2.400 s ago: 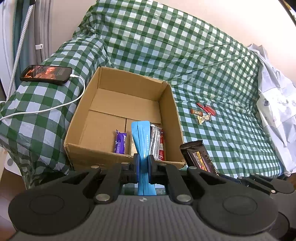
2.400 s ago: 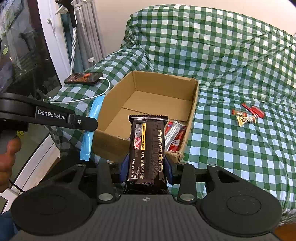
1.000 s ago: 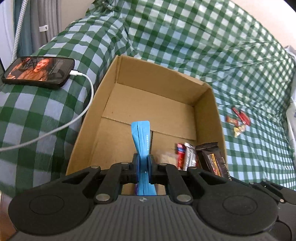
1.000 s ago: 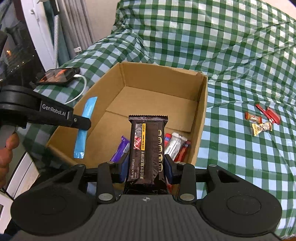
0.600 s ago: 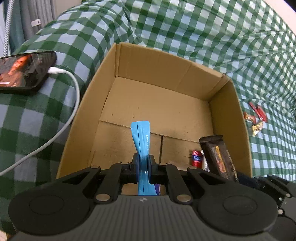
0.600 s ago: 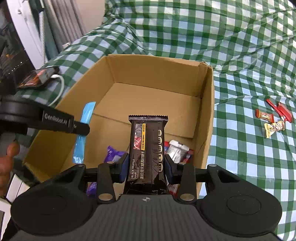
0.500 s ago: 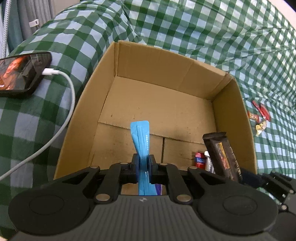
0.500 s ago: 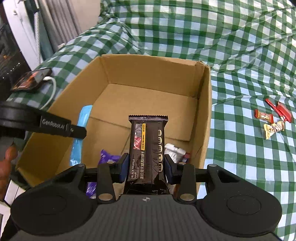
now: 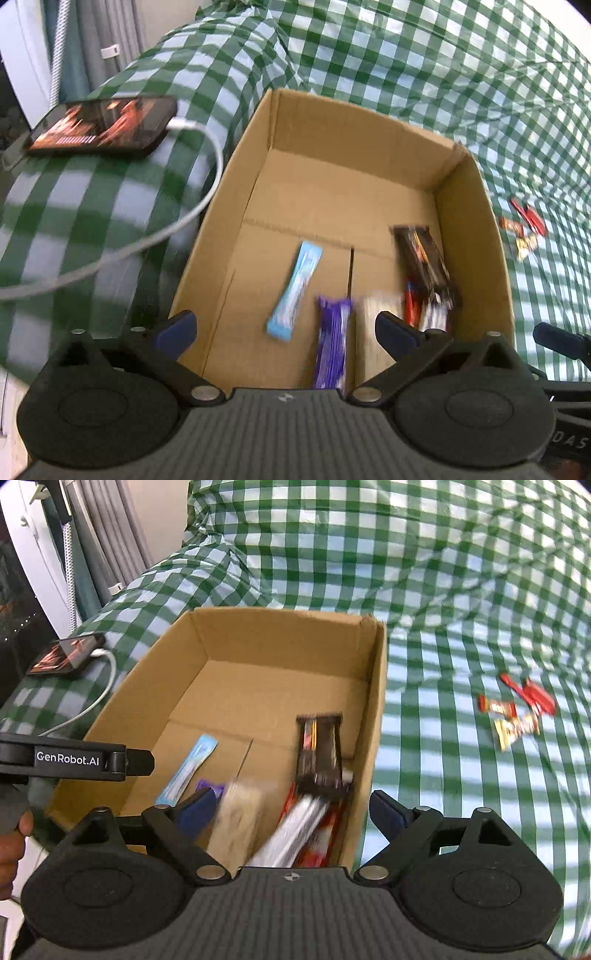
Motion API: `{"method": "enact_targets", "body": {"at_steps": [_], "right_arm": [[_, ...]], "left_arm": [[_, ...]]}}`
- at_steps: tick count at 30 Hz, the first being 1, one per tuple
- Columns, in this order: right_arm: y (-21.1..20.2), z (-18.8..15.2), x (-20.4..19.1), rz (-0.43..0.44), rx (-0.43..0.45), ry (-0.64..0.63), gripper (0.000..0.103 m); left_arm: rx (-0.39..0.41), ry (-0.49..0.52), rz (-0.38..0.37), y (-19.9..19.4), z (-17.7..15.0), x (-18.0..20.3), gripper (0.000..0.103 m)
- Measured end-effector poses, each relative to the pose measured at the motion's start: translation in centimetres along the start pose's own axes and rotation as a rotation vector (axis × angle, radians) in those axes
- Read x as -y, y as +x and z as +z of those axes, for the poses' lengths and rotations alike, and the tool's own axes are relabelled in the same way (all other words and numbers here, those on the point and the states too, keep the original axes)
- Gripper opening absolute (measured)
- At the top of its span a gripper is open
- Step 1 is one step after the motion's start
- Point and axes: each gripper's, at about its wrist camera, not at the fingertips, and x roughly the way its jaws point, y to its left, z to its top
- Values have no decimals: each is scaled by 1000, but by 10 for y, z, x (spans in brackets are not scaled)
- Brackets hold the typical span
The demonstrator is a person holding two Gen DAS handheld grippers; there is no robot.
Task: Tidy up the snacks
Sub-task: 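Open both tools to drop the blue stick and dark bar into the box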
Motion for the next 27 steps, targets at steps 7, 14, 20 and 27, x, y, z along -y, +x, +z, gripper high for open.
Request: {"method": "enact_targets", "body": {"at_steps": [7,14,20,27], "right_arm": [[-57,-38,-12,19,9,38,92],[-99,-67,-25,27,66,23,93],[-130,-82,-23,24,132,35,94],[-148,-95,-15,26,164,66,95]], "left_arm": [[22,31,-9,-50,-41,6,103],[102,67,-10,-95,-68,17,103],[149,86,-9,-122,-84,26,103],[171,105,-9,-141,-98,34,103]]}}
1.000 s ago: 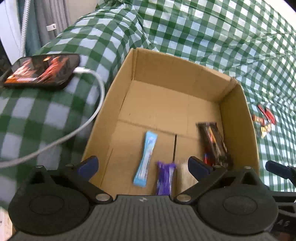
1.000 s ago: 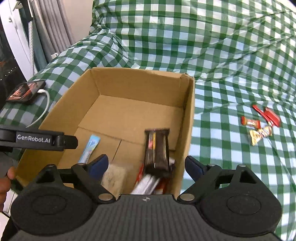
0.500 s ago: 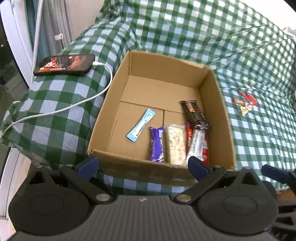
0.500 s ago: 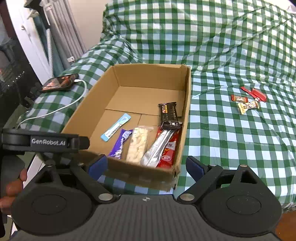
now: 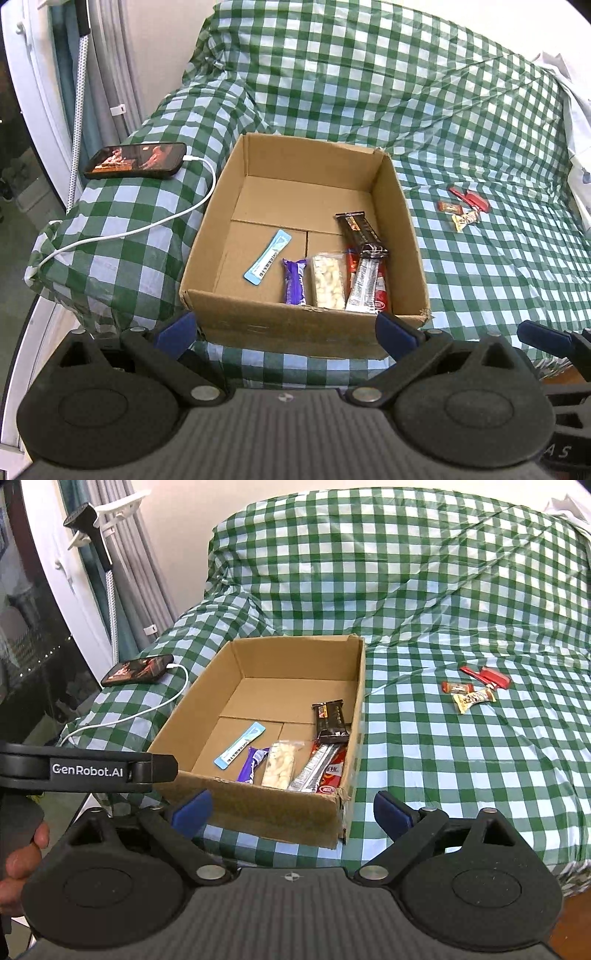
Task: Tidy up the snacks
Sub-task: 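Open both tools to drop the blue stick and dark bar into the box, then move both tools out of the box toward the snacks on the bed cover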
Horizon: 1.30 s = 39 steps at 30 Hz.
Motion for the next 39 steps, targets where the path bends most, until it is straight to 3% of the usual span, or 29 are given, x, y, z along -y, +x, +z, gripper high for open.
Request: {"method": "enact_targets", "body": {"at_steps": [8,15,23,30,34,39], "right_arm": [[-13,-4,14,-5,35,39,96],[-20,-7,43,-28,52,81,96],[-32,-12,119,-186,68,156,98],[-25,-5,221,-336,86,276,98],[-3,9,281,-387,86,286,98],[50,39,354,-386,102,228,98]], "left_arm": [[8,23,-11,-9,2,16,103],[-40,54,-66,-2,13,48,103],[-65,158,-178,28,47,125,103],[-78,304,-249,88,94,224,103],[-118,392,-250,153,123,285,103],[-187,421,-218,248,150,349,103]]}}
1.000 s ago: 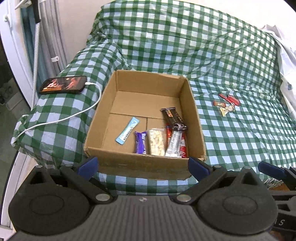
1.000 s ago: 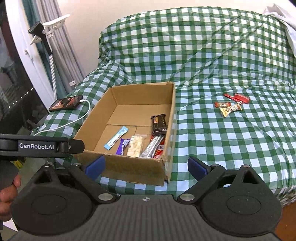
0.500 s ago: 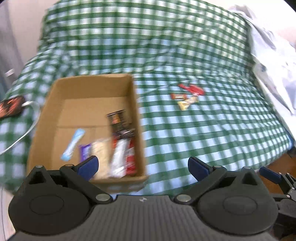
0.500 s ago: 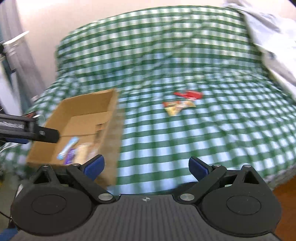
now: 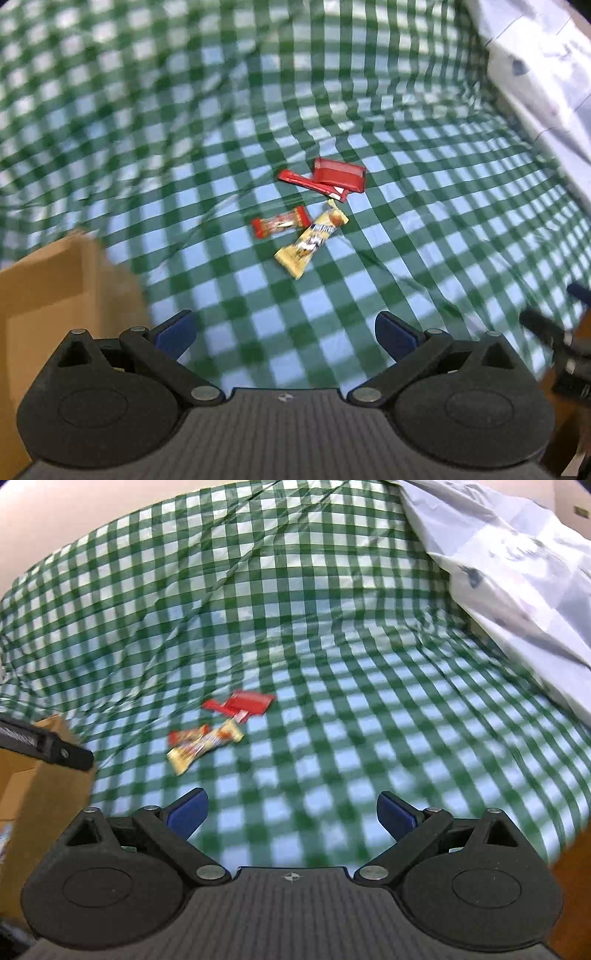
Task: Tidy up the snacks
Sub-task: 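Move both tools out of the box toward the snacks on the bed cover, then grasp the yellow snack bag with left tool while right tool grasps red bag, then carry the yellow bag and red bag over the box and lower them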
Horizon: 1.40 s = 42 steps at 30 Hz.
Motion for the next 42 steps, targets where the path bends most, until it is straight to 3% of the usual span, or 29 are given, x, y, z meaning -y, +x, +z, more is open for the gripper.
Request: {"method": "enact_targets", "body": {"at_steps": [8,13,16,17,18,20,21,22,29,35,42], "right_arm": [[179,69,11,94,-11,-78,98],[278,82,-15,65,-41,-223,98],[317,87,-32,114,-98,-272,98],[327,88,-37,133,-98,-283,100],[332,91,-41,152,-86,-293,101],[344,98,-48,179,-79,-336,92],[347,99,-51,180,-74,-367,77],[344,101,-51,196,-63,-369,45],[295,84,-41,100,-49,-291,42],[185,56,-27,56,8,-126,43],[59,6,-61,98,32,-42,43]], "left_arm": [[-136,-49,-27,129,51,-5,103],[-197,-74,-78,179,64,-16,102],[-200,-73,-102,192,71,-18,87],[-171,-72,-98,190,72,-18,71],[-149,-60,-106,187,73,-18,44],[-152,-64,-184,183,73,-23,24],[-163,-92,-219,180,72,-28,21],[-160,-106,-231,175,70,-31,20],[-87,-161,-261,110,37,-48,18],[-12,-199,-246,22,-10,-61,18],[46,-235,-168,-72,-74,-79,18]]}}
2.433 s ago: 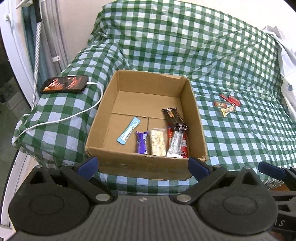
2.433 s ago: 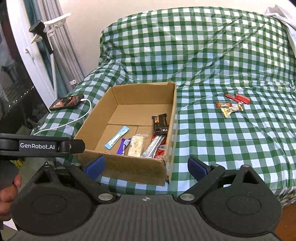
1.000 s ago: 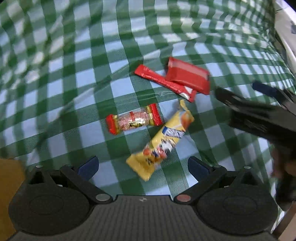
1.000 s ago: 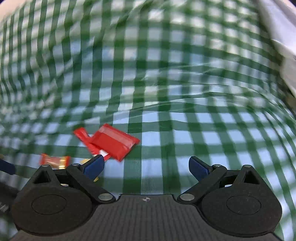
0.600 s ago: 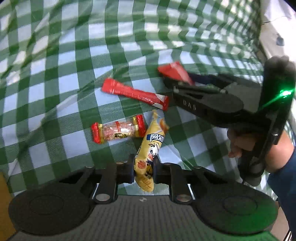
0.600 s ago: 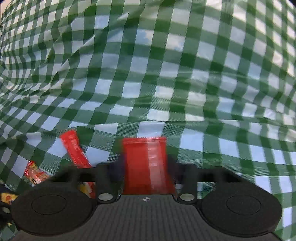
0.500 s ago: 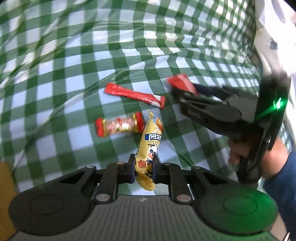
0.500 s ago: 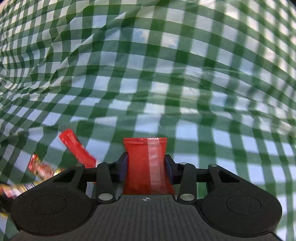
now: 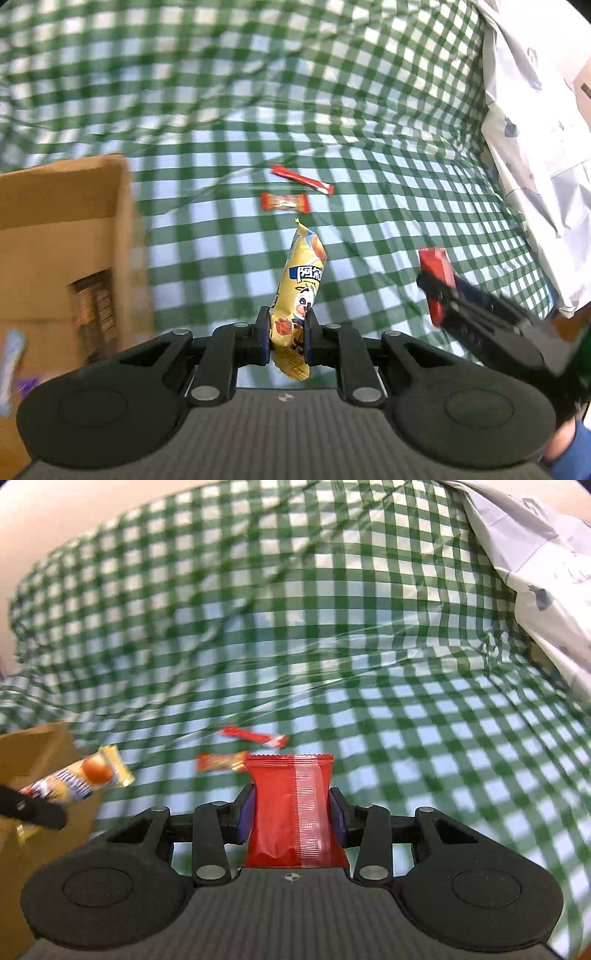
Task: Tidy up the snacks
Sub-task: 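Carry the yellow bag and red bag over the box and lower them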
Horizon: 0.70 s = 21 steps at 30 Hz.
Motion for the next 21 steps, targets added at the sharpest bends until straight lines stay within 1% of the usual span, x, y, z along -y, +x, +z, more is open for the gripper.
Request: {"method": "enact_targets", "body": {"at_steps": [3,6,10,13,16,21], "right_arm": [[-38,-16,-27,45,-30,35,43],[-69,-30,-59,91,-60,17,43],[-101,-44,-102,154,-96,-23,43],[-125,-54,-134,197,-107,-62,43],[-147,-61,-165,237,-108,-96,43],[-176,-71,-209,296,-113,-160,43]], "left_arm": [[12,-20,22,-36,-21,-12,18],[33,-29,64,-69,-42,-27,18],[48,-74,108,-107,-72,-49,18],[71,-99,141,-135,-94,-67,18],[89,-127,155,-160,-115,-85,18],[139,-162,180,-196,-148,-112,18]]}}
